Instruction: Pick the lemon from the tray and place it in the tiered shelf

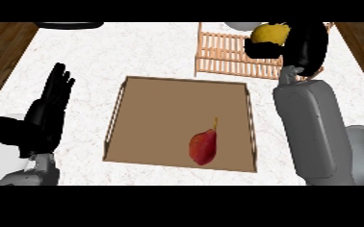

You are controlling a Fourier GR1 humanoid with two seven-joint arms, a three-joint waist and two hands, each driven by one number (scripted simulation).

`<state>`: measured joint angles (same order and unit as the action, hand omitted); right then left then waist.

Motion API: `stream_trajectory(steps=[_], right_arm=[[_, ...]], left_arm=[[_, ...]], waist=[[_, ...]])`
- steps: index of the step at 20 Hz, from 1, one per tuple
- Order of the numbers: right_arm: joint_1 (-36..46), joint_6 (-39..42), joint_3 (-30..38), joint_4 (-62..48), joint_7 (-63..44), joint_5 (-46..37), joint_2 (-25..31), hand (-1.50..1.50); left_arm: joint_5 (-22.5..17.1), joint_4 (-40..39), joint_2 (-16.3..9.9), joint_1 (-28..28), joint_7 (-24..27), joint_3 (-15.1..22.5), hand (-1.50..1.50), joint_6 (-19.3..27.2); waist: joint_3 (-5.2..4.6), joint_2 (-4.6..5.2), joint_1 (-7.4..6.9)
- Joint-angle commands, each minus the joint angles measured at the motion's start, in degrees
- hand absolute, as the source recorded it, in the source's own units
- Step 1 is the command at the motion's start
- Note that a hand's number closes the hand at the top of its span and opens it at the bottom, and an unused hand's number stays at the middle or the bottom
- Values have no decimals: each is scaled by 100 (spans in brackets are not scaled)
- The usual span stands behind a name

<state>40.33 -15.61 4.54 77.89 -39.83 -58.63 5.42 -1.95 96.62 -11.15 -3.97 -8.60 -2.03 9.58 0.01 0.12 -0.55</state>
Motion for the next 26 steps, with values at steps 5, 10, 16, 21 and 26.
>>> stream_trajectory(steps=[5,10,16,21,26], right_arm=[[545,-1146,604,-1463,745,421,31,150],[837,-825,949,-2317,1235,1183,249,-150],[1319,-1195,1110,-3179,1934,1581,268,-150],[1098,-964,1068,-2214,2125,2025,236,-150],[1072,-1143,1367,-1862,2030,2331,527,-150]], left_arm=[[140,-313,199,-256,116,32,0,66],[-46,-29,-29,-214,-166,-169,0,-175],[238,224,165,56,-151,76,0,-92],[256,-224,225,-68,166,-128,0,-21],[109,13,49,129,117,-211,0,-308]], waist=[[1,20,-5],[2,7,-22],[2,10,-38],[-1,-9,42],[-1,-12,29]])
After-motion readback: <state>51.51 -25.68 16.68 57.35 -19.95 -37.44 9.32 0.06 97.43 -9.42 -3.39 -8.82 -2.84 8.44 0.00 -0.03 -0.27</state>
